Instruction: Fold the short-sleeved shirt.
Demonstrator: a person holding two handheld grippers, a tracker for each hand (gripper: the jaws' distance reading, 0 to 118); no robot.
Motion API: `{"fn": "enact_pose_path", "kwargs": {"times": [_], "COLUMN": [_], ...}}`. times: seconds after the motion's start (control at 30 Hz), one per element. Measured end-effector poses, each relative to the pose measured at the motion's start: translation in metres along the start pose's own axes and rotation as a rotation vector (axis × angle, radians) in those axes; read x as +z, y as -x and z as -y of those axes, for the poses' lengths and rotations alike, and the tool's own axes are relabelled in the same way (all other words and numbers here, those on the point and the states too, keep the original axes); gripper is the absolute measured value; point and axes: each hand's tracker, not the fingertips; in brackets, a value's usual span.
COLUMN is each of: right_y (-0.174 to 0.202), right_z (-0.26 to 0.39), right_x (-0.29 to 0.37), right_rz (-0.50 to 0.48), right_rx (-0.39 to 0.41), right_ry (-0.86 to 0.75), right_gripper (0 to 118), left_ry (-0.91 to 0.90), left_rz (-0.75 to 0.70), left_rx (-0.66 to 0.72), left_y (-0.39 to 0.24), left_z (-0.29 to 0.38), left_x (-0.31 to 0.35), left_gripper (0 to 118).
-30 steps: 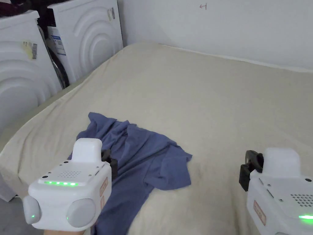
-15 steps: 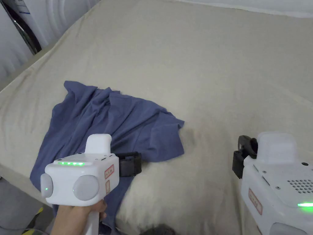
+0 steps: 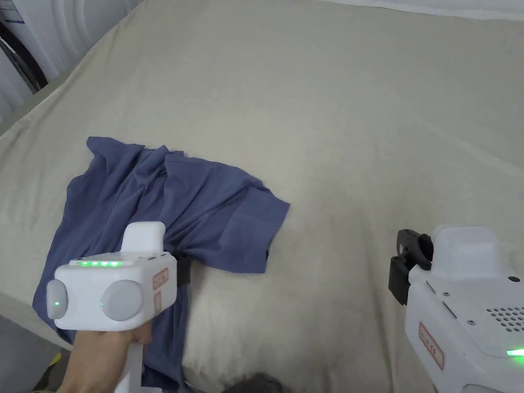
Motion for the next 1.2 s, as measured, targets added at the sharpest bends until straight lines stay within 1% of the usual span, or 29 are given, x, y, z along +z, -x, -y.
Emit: {"fn": "enact_pose_path", "kwargs": {"times": [0.03, 0.07, 0.17, 0.27, 0.37, 0.47, 0.5, 0.53, 0.67, 0.73, 0.83, 0.93, 1.0, 1.07, 1.13, 1.2], "right_y": [-0.002, -0.006, -0.019, -0.037, -0.053, -0.072, -0.080, -0.087, -0.114, -0.128, -0.150, -0.171, -0.185, -0.199, -0.213, -0.222], "right_z": [0.000, 0.001, 0.003, 0.008, 0.014, 0.021, 0.025, 0.028, 0.041, 0.049, 0.059, 0.069, 0.076, 0.080, 0.082, 0.084], "right_x": [0.004, 0.008, 0.020, 0.034, 0.050, 0.069, 0.077, 0.084, 0.103, 0.112, 0.122, 0.130, 0.135, 0.138, 0.140, 0.141], "right_rz": [0.007, 0.011, 0.037, 0.065, 0.094, 0.137, 0.151, 0.163, 0.216, 0.244, 0.288, 0.336, 0.372, 0.424, 0.450, 0.476], "right_rx": [-0.003, -0.002, -0.009, -0.040, -0.055, -0.080, -0.095, -0.110, -0.153, -0.186, -0.221, -0.257, -0.276, -0.333, -0.391, -0.395], "right_ry": [-0.005, -0.007, -0.014, -0.020, -0.029, -0.042, -0.045, -0.049, -0.053, -0.056, -0.051, -0.042, -0.032, -0.018, -0.025, -0.021], "right_gripper": [1, 1, 1, 1, 1, 1, 1, 1, 1, 1, 1, 1, 1, 1, 1, 1], "left_ry": [0.051, 0.008, 0.018, 0.024, 0.018, -0.002, -0.002, -0.002, -0.021, -0.025, -0.023, -0.023, -0.018, 0.001, 0.036, 0.105], "left_rz": [0.034, 0.011, 0.015, 0.047, 0.081, 0.157, 0.203, 0.248, 0.340, 0.390, 0.443, 0.561, 0.611, 0.655, 0.686, 0.739], "left_rx": [0.032, 0.017, 0.001, 0.008, -0.026, -0.098, -0.105, -0.134, -0.231, -0.275, -0.376, -0.393, -0.430, -0.480, -0.504, -0.500], "left_y": [0.000, -0.003, -0.015, -0.028, -0.057, -0.101, -0.119, -0.140, -0.223, -0.274, -0.357, -0.442, -0.500, -0.556, -0.606, -0.646], "left_z": [-0.002, -0.002, -0.008, -0.019, -0.037, -0.063, -0.074, -0.084, -0.123, -0.140, -0.156, -0.170, -0.173, -0.168, -0.157, -0.146], "left_x": [0.002, 0.006, 0.013, 0.022, 0.031, 0.039, 0.042, 0.045, 0.051, 0.049, 0.041, 0.037, 0.033, 0.025, 0.011, -0.006], "left_gripper": [4, 4, 4, 4, 4, 4, 4, 4, 4, 4, 4, 4, 4, 4, 4, 4]}}
